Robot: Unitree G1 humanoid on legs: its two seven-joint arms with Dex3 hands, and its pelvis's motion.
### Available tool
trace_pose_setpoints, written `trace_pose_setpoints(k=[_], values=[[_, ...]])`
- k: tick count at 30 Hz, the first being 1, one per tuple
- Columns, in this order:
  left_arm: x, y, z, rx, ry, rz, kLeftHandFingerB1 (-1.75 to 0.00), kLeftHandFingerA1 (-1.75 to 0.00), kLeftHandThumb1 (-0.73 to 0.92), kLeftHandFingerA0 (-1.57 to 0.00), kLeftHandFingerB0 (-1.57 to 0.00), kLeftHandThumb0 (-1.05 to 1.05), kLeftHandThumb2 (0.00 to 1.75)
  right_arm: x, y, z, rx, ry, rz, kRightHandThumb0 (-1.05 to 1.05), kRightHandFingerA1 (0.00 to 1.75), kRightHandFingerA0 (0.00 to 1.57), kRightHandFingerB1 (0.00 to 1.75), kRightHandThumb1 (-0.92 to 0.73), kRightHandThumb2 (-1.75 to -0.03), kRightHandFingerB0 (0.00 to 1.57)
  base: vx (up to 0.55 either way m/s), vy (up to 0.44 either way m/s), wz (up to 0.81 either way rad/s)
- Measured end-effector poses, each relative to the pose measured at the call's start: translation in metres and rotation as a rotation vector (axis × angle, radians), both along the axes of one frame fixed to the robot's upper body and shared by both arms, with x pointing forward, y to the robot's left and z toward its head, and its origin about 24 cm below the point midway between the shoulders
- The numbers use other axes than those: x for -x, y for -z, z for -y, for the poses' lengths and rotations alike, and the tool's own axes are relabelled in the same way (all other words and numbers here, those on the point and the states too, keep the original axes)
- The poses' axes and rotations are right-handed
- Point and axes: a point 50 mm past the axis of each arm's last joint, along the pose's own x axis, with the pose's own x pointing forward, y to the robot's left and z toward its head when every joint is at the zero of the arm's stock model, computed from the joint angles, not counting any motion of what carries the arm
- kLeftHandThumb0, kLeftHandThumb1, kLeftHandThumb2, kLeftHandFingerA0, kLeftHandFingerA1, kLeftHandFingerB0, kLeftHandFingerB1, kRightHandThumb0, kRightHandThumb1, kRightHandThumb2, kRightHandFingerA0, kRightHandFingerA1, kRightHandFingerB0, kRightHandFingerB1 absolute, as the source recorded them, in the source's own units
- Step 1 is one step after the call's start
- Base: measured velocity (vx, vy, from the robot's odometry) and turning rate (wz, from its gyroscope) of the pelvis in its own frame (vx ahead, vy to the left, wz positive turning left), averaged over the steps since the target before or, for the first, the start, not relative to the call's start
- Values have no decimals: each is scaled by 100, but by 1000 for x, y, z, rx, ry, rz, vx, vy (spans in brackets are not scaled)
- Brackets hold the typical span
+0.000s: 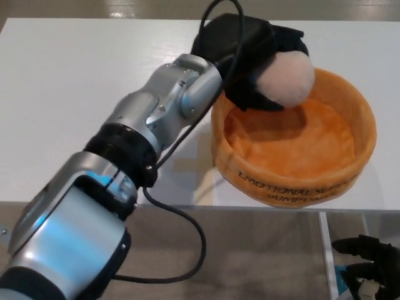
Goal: Use the left hand to pick up the pink round toy on the left and place it inside the orange plate on the desk.
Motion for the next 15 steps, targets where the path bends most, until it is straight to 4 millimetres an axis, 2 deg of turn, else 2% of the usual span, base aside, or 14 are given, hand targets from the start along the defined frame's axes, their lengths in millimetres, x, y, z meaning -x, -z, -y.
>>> trace_pose_setpoints(k=[1, 2, 3, 4, 5, 6, 8, 9, 12, 14, 15], values=[[0, 2, 2, 1, 5, -14, -81, -165, 72, -85, -84, -34, 61, -1, 0, 0, 0, -1, 2, -10, 53, 60, 51, -64, -58, 67, 0, 0, 0], [1, 3, 2, 2, 7, -21, -54, -117, 68, -98, -84, -34, 62, -1, -1, 0, 0, -1, 2, -12, 53, 59, 50, -64, -58, 67, 0, 0, 0], [1, 5, 3, 3, 10, -29, -54, -117, 68, -98, -84, -34, 62, -1, -1, 0, 0, -1, 3, -12, 53, 59, 50, -64, -58, 67, 0, 0, 0], [1, 6, 4, 5, 13, -37, -34, -43, 60, -57, -46, -40, 58, -1, -1, 0, 0, -1, 3, -12, 53, 59, 50, -64, -58, 67, 0, 0, 0], [1, 7, 4, 7, 16, -47, -34, -43, 60, -57, -46, -40, 58, -1, -1, 0, 0, -1, 3, -12, 53, 59, 50, -64, -58, 67, 0, 0, 0], [1, 8, 6, 7, 23, -69, -39, -25, 43, -1, -5, -70, 82, -1, -1, 0, 0, -1, 4, -12, 53, 60, 50, -64, -58, 67, 0, 0, 0], [2, 10, 6, -1, 29, -94, -39, -25, 43, -1, -5, -70, 82, -2, -2, 0, 0, -2, 6, -12, 53, 60, 50, -64, -58, 67, 0, 0, 0], [1, 11, 7, -10, 30, -108, -19, 0, 45, 0, -6, -79, 88, -3, -2, -1, 0, -2, 7, -12, 54, 60, 50, -63, -58, 68, 0, 0, 0], [1, 14, 6, -43, 32, -152, -16, 0, 45, 0, -5, -81, 89, -3, -2, -1, 0, -3, 10, -12, 53, 59, 50, -63, -58, 68, 0, 0, 0], [0, 16, 6, -63, 31, -176, -1, 0, 57, 0, -4, -101, 100, -4, -3, -1, 0, -4, 11, -13, 53, 59, 50, -63, -58, 69, 0, 0, 0], [0, 17, 6, -71, 30, -187, -1, 0, 57, 0, -4, -101, 100, -4, -3, -1, 0, -4, 12, -13, 53, 59, 50, -63, -58, 69, 0, 0, 0]])
